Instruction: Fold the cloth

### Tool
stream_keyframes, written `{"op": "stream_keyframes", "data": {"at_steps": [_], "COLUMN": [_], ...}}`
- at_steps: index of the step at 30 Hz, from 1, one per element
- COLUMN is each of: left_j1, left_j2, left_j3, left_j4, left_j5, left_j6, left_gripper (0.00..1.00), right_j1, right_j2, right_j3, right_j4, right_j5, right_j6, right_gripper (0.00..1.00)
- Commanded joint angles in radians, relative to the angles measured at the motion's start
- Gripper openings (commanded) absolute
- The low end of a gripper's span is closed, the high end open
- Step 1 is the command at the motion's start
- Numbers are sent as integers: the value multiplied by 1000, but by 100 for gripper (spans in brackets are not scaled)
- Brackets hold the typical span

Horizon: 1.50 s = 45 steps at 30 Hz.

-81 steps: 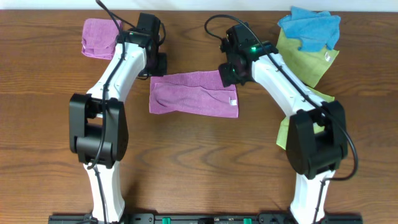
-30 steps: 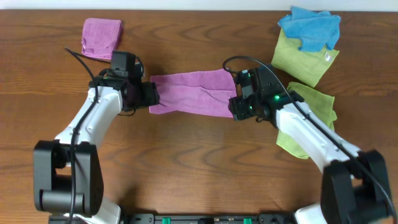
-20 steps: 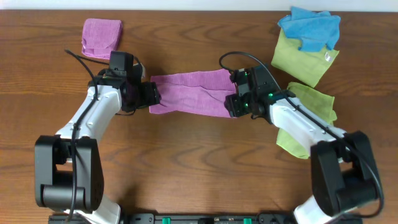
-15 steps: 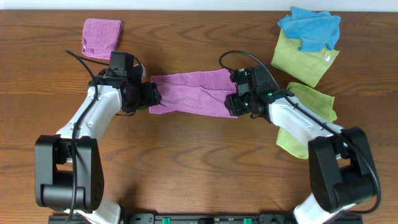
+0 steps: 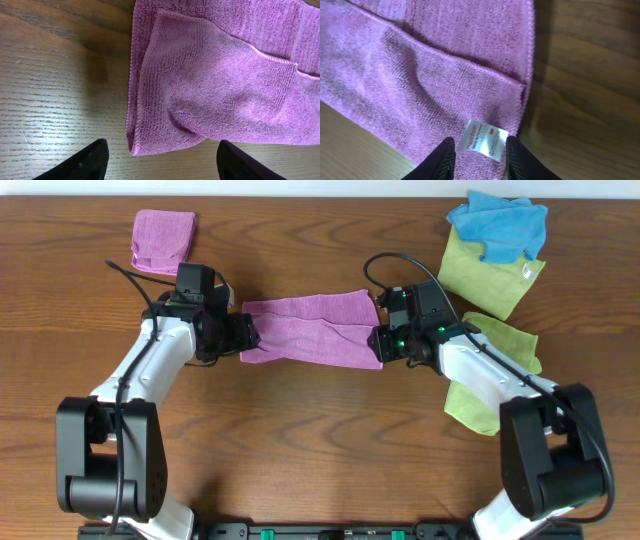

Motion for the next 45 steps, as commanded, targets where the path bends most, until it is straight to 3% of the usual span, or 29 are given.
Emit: {"op": "stream_keyframes", "data": {"at_steps": [1, 6, 11, 13, 24, 28, 29, 35, 40, 42, 43, 45], "left_j1": [3, 3, 3, 3, 3, 3, 3, 3, 3, 3, 3, 3], "left_j2": [11, 11, 11, 11, 11, 11, 11, 11, 11, 11, 11, 11], "left_j3": [-1, -1, -1, -1, -1, -1, -1, -1, -1, -1, -1, -1], "left_j4": [-1, -1, -1, -1, 0, 0, 0, 0, -1, -1, -1, -1], "left_j5": [6, 6, 6, 6, -2, -2, -2, -2, -2, -2, -2, -2], "left_j6": [-3, -3, -3, -3, 12, 12, 12, 13, 20, 20, 20, 21], "left_gripper": [71, 70, 70, 70, 70, 70, 70, 70, 70, 70, 70, 70], "right_j1": [-6, 1, 13, 18, 25, 49, 60, 114, 121, 121, 121, 121], "right_j2": [10, 10, 13, 15, 15, 15, 15, 16, 16, 16, 16, 16], "right_j3": [3, 3, 3, 3, 6, 10, 11, 11, 11, 11, 11, 11], "right_j4": [-9, -19, -2, 0, 7, 8, 10, 28, 14, 8, 8, 7], "right_j5": [-48, -53, -38, -35, -34, 17, 32, 114, 174, 201, 209, 214], "right_j6": [21, 20, 21, 21, 63, 63, 62, 62, 65, 65, 65, 65], "right_gripper": [34, 31, 13, 1, 1, 31, 34, 34, 13, 19, 31, 43]}}
